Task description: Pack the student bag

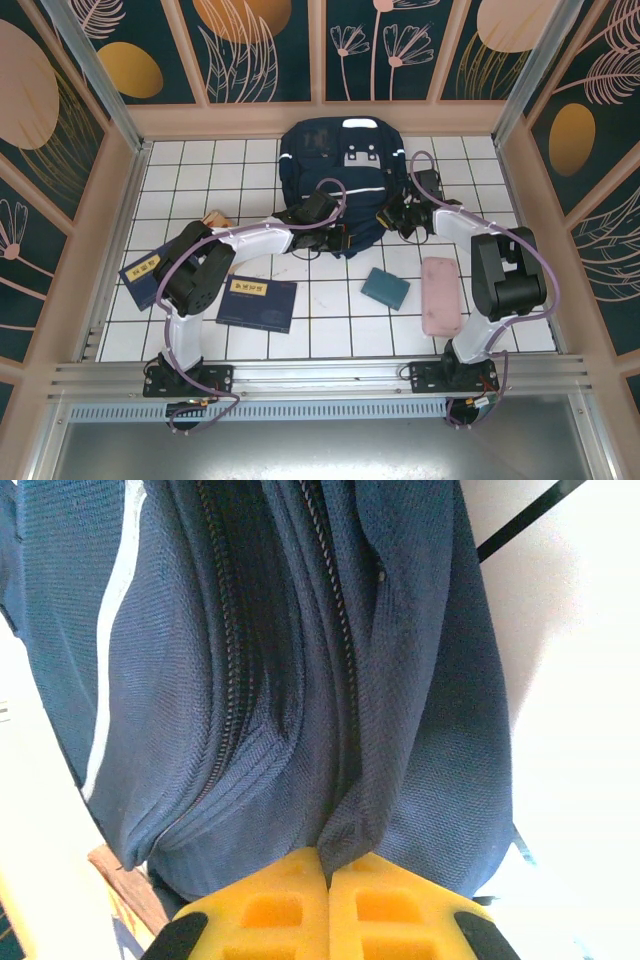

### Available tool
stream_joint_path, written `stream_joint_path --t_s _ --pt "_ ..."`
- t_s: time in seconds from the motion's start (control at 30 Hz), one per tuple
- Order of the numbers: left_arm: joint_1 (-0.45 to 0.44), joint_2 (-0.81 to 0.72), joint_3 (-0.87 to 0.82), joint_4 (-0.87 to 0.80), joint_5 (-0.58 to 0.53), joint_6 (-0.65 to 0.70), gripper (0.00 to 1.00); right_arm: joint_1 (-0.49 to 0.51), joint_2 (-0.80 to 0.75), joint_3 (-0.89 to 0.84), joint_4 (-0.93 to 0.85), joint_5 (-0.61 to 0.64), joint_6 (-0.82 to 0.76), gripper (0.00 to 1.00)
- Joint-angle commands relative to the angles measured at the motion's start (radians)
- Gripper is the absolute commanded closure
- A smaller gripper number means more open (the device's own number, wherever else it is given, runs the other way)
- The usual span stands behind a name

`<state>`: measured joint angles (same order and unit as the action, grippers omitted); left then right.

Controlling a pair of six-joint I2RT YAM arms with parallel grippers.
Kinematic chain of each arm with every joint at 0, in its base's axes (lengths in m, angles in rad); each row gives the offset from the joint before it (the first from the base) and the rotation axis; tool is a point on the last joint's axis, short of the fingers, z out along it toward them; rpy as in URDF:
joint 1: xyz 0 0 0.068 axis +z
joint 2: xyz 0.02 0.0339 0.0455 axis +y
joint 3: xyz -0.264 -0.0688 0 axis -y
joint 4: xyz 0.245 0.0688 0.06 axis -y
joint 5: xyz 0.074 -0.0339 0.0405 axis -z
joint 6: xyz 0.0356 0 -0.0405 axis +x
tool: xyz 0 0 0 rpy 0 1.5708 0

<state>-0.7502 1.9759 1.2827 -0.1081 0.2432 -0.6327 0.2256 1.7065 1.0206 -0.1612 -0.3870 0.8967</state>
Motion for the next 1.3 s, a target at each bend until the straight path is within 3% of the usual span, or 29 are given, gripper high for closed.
stream_joint_path --t_s 0.0,0.2,0.37,0.53,0.63,0.7,0.77,0.87,0.93,1.07,1.27 --pt "-0.001 -0.065 -0.023 -0.071 -0.075 0.029 1.0 -0.008 -0.064 0.052 -0.034 0.137 -0.048 1.0" --pt "0.002 -0.166 -0.074 -0.172 -0.222 0.077 1.0 -0.047 -0.08 0.099 -0.064 0.278 -0.107 1.0" --pt "0.036 -0.221 -0.105 -0.204 -0.279 0.093 1.0 -0.091 -0.074 0.135 -0.064 0.305 -0.131 1.0" --pt "0.074 -0.245 -0.109 -0.193 -0.251 0.119 1.0 -0.108 -0.052 0.166 -0.058 0.282 -0.158 1.0" --pt "0.074 -0.246 -0.089 -0.173 -0.202 0.15 1.0 -0.106 -0.052 0.165 -0.028 0.156 -0.198 1.0" --pt "0.074 -0.242 -0.082 -0.152 -0.174 0.158 1.0 -0.096 -0.063 0.159 -0.032 0.109 -0.219 0.91" --pt "0.075 -0.232 -0.077 -0.125 -0.109 0.159 1.0 -0.084 -0.077 0.148 -0.045 0.083 -0.234 0.9" --pt "0.057 -0.216 -0.087 -0.047 -0.015 0.12 0.87 -0.069 -0.088 0.126 -0.045 0.036 -0.243 0.94" --pt "0.017 -0.203 -0.077 -0.024 -0.02 0.105 0.75 -0.055 -0.091 0.121 -0.041 0.006 -0.246 0.96" --pt "-0.016 -0.18 -0.087 0.025 -0.017 0.037 0.63 -0.038 -0.108 0.122 -0.014 -0.028 -0.242 0.98" --pt "-0.02 -0.136 -0.109 0.066 0.006 0.003 0.58 -0.037 -0.122 0.159 -0.021 -0.057 -0.239 0.98"
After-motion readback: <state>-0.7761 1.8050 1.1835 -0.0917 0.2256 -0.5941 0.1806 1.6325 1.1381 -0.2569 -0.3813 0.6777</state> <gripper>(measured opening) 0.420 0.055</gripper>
